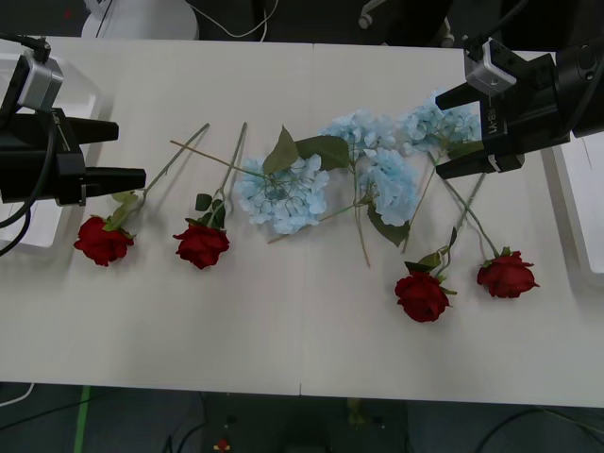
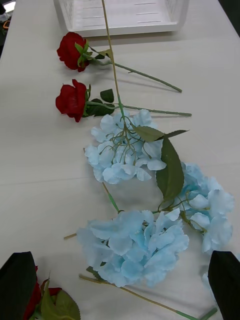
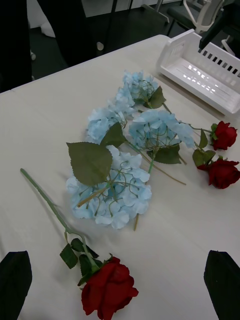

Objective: Put the red flowers into the right box and the blue flowers into the left box

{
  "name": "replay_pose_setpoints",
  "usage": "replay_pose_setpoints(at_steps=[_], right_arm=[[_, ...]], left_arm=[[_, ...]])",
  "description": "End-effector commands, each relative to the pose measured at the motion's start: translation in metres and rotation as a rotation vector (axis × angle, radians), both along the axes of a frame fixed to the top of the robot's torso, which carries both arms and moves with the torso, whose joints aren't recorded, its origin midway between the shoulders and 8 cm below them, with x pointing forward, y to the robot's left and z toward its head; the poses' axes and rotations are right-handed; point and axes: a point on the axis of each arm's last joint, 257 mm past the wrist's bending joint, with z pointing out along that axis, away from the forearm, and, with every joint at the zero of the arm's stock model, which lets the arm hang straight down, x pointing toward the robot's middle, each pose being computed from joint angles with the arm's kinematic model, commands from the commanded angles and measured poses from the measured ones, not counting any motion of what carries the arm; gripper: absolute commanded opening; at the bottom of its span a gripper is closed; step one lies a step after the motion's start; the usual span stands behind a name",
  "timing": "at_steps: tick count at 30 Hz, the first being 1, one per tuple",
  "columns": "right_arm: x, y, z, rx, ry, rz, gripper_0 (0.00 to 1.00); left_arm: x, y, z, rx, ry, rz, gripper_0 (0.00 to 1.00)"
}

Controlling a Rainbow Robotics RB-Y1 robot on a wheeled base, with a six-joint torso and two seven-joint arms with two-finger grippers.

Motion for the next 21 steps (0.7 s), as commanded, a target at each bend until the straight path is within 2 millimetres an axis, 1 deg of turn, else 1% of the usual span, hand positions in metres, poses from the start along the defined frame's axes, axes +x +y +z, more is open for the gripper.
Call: replay_pose_setpoints(at_steps=[1,2,5,8,11,13,14,15,16,17,19,21], right_arm=[[-0.004,-0.021,-0.013,-0.061,0.001,-0.008,1.00],[-0.003,-0.021,-0.011,-0.060,-0.002,-0.009,1.00],[-0.002,-0.023,-0.005,-0.068,-0.017,-0.007,1.00],[-0.003,-0.022,0.000,-0.085,-0.022,0.007,1.00],[-0.003,-0.019,0.003,-0.084,-0.026,0.016,1.00],[-0.004,-0.015,0.003,-0.008,0.124,-0.110,1.00],[-0.004,-0.014,0.002,0.017,0.176,-0.154,1.00],[-0.004,-0.011,0.003,0.066,0.271,-0.238,1.00],[-0.001,-0.013,0.002,0.102,0.350,-0.328,1.00],[0.001,-0.013,0.003,0.126,0.391,-0.375,1.00],[0.010,-0.016,0.002,0.194,0.513,-0.535,1.00],[0.018,-0.021,0.000,0.291,0.669,-0.723,1.00]], left_arm=[[-0.012,-0.002,-0.025,-0.033,0.103,0.019,1.00],[-0.013,-0.002,-0.029,-0.056,0.116,0.025,1.00],[-0.011,-0.001,-0.025,-0.052,0.106,0.027,1.00],[-0.008,0.010,-0.013,-0.045,0.103,0.051,1.00],[-0.003,0.025,0.002,-0.117,0.177,0.127,1.00],[0.004,0.039,0.011,-0.210,0.289,0.208,1.00],[0.006,0.042,0.013,-0.231,0.318,0.228,1.00],[0.012,0.051,0.015,-0.274,0.370,0.274,1.00],[0.019,0.061,0.017,-0.309,0.409,0.318,1.00],[0.022,0.066,0.016,-0.327,0.433,0.342,1.00],[0.035,0.079,0.018,-0.417,0.528,0.426,1.00],[0.053,0.089,0.023,-0.540,0.634,0.528,1.00]])
